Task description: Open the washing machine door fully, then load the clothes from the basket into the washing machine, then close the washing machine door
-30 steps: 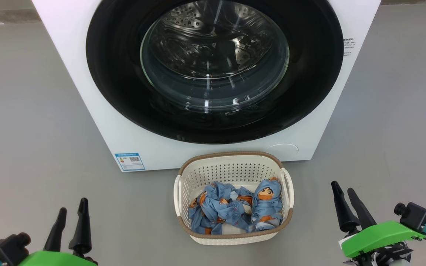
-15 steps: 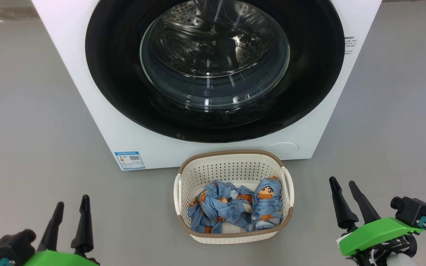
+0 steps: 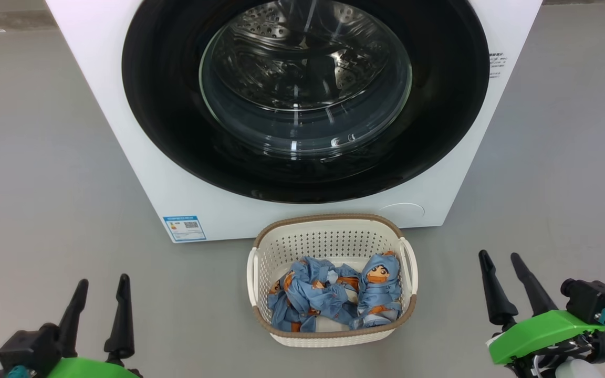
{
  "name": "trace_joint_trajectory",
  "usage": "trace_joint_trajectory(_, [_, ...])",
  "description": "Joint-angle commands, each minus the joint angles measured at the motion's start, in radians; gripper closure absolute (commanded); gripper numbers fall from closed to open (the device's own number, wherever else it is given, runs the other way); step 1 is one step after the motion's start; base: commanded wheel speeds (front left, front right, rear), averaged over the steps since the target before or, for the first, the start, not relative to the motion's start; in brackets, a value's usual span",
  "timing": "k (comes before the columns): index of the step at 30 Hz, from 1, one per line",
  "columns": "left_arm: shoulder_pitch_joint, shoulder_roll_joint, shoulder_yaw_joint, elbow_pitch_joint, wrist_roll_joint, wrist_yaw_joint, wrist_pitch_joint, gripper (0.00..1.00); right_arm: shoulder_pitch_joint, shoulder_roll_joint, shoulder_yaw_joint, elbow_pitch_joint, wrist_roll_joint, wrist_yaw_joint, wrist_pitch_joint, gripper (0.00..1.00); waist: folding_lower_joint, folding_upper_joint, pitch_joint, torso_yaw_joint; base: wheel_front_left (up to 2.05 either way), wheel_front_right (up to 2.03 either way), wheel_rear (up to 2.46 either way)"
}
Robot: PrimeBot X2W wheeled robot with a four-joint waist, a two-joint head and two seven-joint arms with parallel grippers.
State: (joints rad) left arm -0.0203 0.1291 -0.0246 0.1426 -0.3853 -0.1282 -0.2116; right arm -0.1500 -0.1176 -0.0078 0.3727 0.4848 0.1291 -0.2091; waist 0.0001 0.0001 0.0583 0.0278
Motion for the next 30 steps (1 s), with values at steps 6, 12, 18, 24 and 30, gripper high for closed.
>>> trace_joint_trajectory(6, [-0.037,0.03,0.026,-0.038,0.091,-0.002,-0.03,0.0,-0.012,-0.01,-0.018,-0.009,-0.122,0.001,-0.032,0.0,0.0,-0.0001,0.004,0.002,0.0,0.0,0.0])
trace_joint_trajectory(12, [-0.038,0.037,0.024,-0.043,0.161,-0.002,-0.047,0.0,-0.011,-0.004,-0.035,-0.004,-0.218,0.002,-0.05,0.0,0.0,-0.0001,0.011,0.001,0.0,0.0,0.0])
trace_joint_trajectory(18, [-0.038,0.041,0.026,-0.035,0.19,-0.003,-0.05,0.0,-0.011,0.004,-0.044,-0.004,-0.242,0.002,-0.053,0.0,0.0,-0.0001,0.01,-0.001,0.0,0.0,0.0])
trace_joint_trajectory(24, [-0.032,0.035,0.038,-0.024,0.196,-0.003,-0.05,0.0,-0.005,0.011,-0.046,-0.005,-0.242,0.002,-0.053,0.0,0.0,-0.0001,0.002,-0.005,0.0,0.0,0.0])
trace_joint_trajectory(30, [-0.033,0.029,0.055,-0.003,0.196,-0.003,-0.05,0.0,-0.002,0.014,-0.047,-0.008,-0.241,0.002,-0.053,0.0,0.0,-0.0001,-0.002,-0.008,0.0,0.0,0.0])
